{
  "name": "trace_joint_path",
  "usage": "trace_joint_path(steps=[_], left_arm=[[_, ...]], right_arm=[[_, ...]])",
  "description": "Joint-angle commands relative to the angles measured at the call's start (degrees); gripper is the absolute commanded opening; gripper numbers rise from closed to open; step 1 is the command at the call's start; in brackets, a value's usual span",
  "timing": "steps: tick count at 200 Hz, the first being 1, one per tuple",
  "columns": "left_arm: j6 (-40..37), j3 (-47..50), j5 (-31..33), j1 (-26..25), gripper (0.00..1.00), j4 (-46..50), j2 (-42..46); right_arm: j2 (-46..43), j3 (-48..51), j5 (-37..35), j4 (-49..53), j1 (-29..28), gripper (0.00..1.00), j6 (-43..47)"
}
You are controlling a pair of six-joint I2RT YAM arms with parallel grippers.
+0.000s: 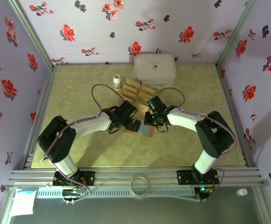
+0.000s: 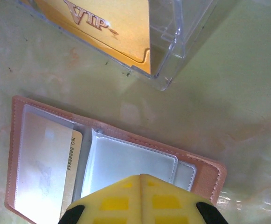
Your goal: Put the credit cards into the card holder
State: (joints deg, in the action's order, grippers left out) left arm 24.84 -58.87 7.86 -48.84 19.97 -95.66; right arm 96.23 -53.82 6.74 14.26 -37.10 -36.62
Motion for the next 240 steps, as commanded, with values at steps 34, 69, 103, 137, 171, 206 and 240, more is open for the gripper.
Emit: trace_joint_path(steps=[34, 69, 103, 137, 171, 206, 240], left_arm=[[-1.6, -0.8, -2.8, 0.2, 1.0, -2.6, -2.6], [-1.7, 0.2, -4.2, 0.3, 1.0, -5.1, -3.1], [-1.6, 1.4, -5.4, 0.3, 1.0, -7.2, -3.3], [-1.5, 2.0, -5.6, 0.3, 1.0, -7.9, -4.0], [-1.3, 2.8, -5.8, 0.3, 1.0, -8.9, -5.0], [-1.2, 3.5, -6.0, 0.3, 1.0, -10.1, -5.4], [-0.9, 4.3, -5.8, 0.3, 1.0, -10.4, -6.0]], right_arm=[[1.4, 1.3, 0.0, -1.2, 0.6, 0.0, -1.6], [3.1, 1.6, 1.4, -2.6, 0.7, 0.0, -2.1], [4.8, 0.9, 3.4, -4.2, 0.6, 0.0, -2.5], [5.6, 0.4, 4.6, -5.3, 0.6, 0.0, -3.0], [6.9, 0.3, 6.0, -6.5, 0.5, 0.0, -3.7], [7.3, 0.3, 6.4, -7.0, 0.3, 0.0, -4.1], [6.6, 0.3, 6.6, -6.7, 0.2, 0.0, -4.1]])
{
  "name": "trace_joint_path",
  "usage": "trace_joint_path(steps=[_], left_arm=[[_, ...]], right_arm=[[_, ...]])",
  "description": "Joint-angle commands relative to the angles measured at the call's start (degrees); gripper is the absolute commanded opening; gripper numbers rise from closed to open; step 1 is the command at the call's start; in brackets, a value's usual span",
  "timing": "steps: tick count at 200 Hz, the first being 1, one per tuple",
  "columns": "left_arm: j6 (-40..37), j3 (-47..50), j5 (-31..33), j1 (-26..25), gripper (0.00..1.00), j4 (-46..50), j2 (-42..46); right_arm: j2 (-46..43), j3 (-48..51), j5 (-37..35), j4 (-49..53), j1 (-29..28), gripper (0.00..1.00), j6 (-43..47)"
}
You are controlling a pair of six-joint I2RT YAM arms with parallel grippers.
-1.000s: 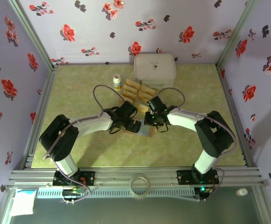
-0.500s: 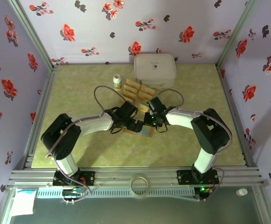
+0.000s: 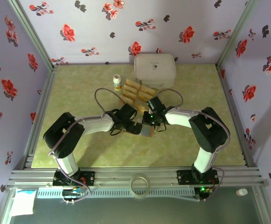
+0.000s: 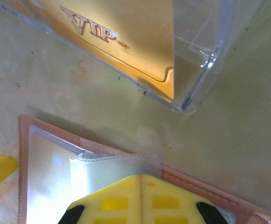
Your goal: Put the credit cards into the card holder
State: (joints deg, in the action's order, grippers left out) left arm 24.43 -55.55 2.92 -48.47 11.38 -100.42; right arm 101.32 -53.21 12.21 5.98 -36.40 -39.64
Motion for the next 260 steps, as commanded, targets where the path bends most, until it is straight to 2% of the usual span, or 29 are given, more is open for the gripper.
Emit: trace_joint_path(steps=[1, 42, 76, 104, 203, 260], left_arm=[[-0.4, 1.0, -0.8, 0.0, 1.0, -1.8, -1.3], [0.3, 2.2, -0.1, 0.0, 1.0, -2.1, -3.1], [1.4, 4.0, 0.3, 0.0, 0.95, -3.2, -3.0], [2.2, 4.9, 0.3, 0.0, 0.9, -4.1, -3.1], [2.6, 6.3, 0.2, -0.1, 0.89, -5.0, -2.8], [2.7, 6.6, 0.2, 0.0, 0.89, -5.1, -2.5]], right_arm=[[1.6, -0.3, 1.1, 1.6, -0.5, 0.0, -1.1], [-0.5, -1.3, 0.6, 3.6, -0.4, 0.01, -0.7], [-4.3, -1.6, -0.9, 5.7, 0.2, 0.31, -0.5], [-6.6, -0.7, -2.2, 6.4, 0.6, 0.42, -0.9], [-4.1, 2.6, 0.7, 0.1, 0.7, 0.47, -5.7], [-1.4, 1.9, 4.4, -4.4, 0.7, 0.43, -7.9]])
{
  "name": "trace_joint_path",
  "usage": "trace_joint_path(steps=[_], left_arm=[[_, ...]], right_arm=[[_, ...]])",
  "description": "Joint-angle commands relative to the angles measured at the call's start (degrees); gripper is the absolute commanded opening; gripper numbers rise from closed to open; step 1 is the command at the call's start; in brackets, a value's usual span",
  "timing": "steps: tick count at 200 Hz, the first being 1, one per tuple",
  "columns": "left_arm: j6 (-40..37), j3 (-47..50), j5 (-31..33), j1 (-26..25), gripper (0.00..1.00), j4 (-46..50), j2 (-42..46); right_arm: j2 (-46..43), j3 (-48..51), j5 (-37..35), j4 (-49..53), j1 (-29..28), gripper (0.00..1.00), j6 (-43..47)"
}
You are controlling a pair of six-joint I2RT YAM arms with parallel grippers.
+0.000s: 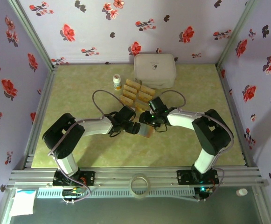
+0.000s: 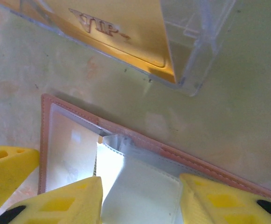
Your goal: Put the credit cards into the card holder
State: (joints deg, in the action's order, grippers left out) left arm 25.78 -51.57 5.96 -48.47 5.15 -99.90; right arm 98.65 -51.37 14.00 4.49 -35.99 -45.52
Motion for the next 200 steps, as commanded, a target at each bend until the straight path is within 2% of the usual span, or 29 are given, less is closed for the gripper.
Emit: trace_joint_path(steps=[1, 30, 50, 61, 105, 140, 200], left_arm=[[1.4, 2.6, -2.9, 0.0, 0.89, 1.1, -3.0], [1.5, 2.7, -2.8, 0.0, 0.91, 1.7, -1.0], [2.1, 3.0, -2.4, 0.2, 0.97, 2.3, 2.3], [2.7, 3.1, -2.2, 0.5, 1.0, 2.5, 5.0], [5.8, 5.5, 0.2, 2.3, 1.0, 2.7, 16.7], [8.2, 7.6, 1.9, 4.7, 1.0, 4.9, 24.6], [9.8, 9.6, 2.0, 8.2, 1.0, 7.4, 29.9]], right_arm=[[1.3, 0.0, 2.6, -3.0, 0.3, 0.43, -2.0], [-0.1, 0.0, 3.7, -3.9, 0.3, 0.41, -3.3], [-1.6, -0.5, 4.3, -3.7, 0.2, 0.42, -4.0], [-2.1, -1.0, 4.5, -3.1, 0.1, 0.42, -4.3], [-1.4, -4.8, 4.1, -1.1, -2.2, 0.46, -5.0], [2.7, -9.0, 2.4, 0.5, -4.4, 0.58, -5.0], [11.6, -15.0, 1.5, 0.2, -6.5, 0.59, -6.1]])
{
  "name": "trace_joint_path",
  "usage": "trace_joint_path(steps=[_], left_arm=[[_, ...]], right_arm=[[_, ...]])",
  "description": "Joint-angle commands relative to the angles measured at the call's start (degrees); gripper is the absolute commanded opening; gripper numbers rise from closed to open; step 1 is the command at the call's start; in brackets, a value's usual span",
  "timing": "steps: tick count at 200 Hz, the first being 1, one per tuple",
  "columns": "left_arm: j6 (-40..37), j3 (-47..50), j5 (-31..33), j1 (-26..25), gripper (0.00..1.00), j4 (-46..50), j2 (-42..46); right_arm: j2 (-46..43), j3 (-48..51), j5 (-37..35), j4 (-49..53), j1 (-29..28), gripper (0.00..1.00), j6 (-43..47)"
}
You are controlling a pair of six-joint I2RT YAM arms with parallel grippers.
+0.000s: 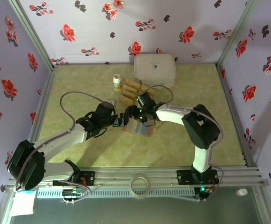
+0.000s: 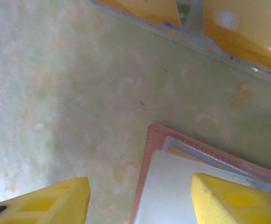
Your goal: Put the credit cards into the card holder
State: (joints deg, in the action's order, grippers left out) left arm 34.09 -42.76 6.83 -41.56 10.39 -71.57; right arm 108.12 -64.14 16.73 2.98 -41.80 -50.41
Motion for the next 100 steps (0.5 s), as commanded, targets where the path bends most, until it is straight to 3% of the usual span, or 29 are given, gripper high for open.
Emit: trace_joint_path(steps=[1, 51, 100], left_arm=[[1.5, 0.8, 1.1, 1.3, 1.0, 2.3, 1.6], [0.4, 0.2, 0.1, 2.3, 1.0, 3.3, 0.1], [-3.2, -3.2, -0.9, 2.4, 1.0, 5.1, -5.0]], right_arm=[[2.2, -2.3, -1.2, 1.7, -0.7, 0.59, -1.3], [-2.8, -4.7, -1.4, 5.5, -0.8, 0.59, 1.4], [-15.1, 0.3, -12.8, 15.6, -0.7, 0.59, 5.1]])
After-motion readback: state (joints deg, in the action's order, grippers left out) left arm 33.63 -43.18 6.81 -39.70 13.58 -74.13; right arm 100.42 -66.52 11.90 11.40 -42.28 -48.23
